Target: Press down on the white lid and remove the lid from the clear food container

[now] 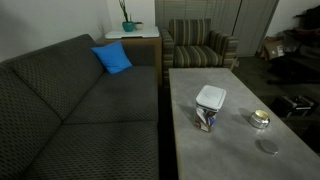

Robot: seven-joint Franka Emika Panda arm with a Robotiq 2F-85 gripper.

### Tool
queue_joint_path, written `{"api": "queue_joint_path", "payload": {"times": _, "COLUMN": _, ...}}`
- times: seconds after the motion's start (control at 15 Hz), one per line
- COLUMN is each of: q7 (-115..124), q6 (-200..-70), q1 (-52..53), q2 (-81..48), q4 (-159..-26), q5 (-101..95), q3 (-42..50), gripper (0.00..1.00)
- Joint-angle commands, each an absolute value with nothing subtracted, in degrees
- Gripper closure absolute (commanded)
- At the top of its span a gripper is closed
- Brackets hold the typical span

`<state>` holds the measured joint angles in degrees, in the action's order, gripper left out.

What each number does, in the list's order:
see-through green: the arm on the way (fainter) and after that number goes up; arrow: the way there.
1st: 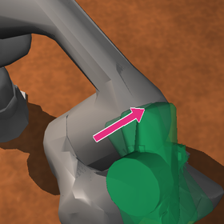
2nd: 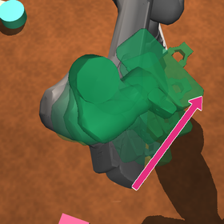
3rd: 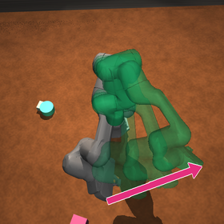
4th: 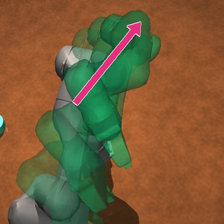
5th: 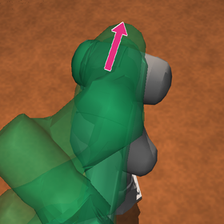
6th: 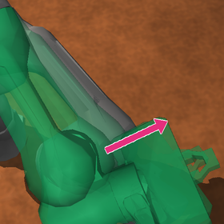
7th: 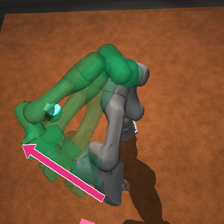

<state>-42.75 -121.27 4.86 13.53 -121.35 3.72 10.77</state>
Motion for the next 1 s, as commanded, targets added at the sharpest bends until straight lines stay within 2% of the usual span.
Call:
{"api": "queue_joint_path", "payload": {"times": 0.0, "q7": -47.37, "q6": -124.89, "q1": 4.94, "q2": 5.45, "q4": -115.77, "q5": 5.67, "q3": 8.03, "gripper": 0.0}}
{"api": "queue_joint_path", "payload": {"times": 0.27, "q7": -50.27, "q6": -130.93, "q1": 4.35, "q2": -2.25, "q4": -112.01, "q5": 8.61, "q3": 4.65, "gripper": 0.0}}
{"api": "queue_joint_path", "payload": {"times": 0.47, "q7": -51.47, "q6": -129.59, "q1": 3.54, "q2": -7.46, "q4": -108.87, "q5": 9.42, "q3": 2.01, "gripper": 0.0}}
{"api": "queue_joint_path", "payload": {"times": 0.53, "q7": -48.81, "q6": -130.59, "q1": 3.14, "q2": -3.85, "q4": -112.25, "q5": 7.74, "q3": 1.75, "gripper": 0.0}}
{"api": "queue_joint_path", "payload": {"times": 0.93, "q7": -49.03, "q6": -130.49, "q1": 2.69, "q2": -7.22, "q4": -109.66, "q5": 7.83, "q3": 0.66, "gripper": 0.0}}
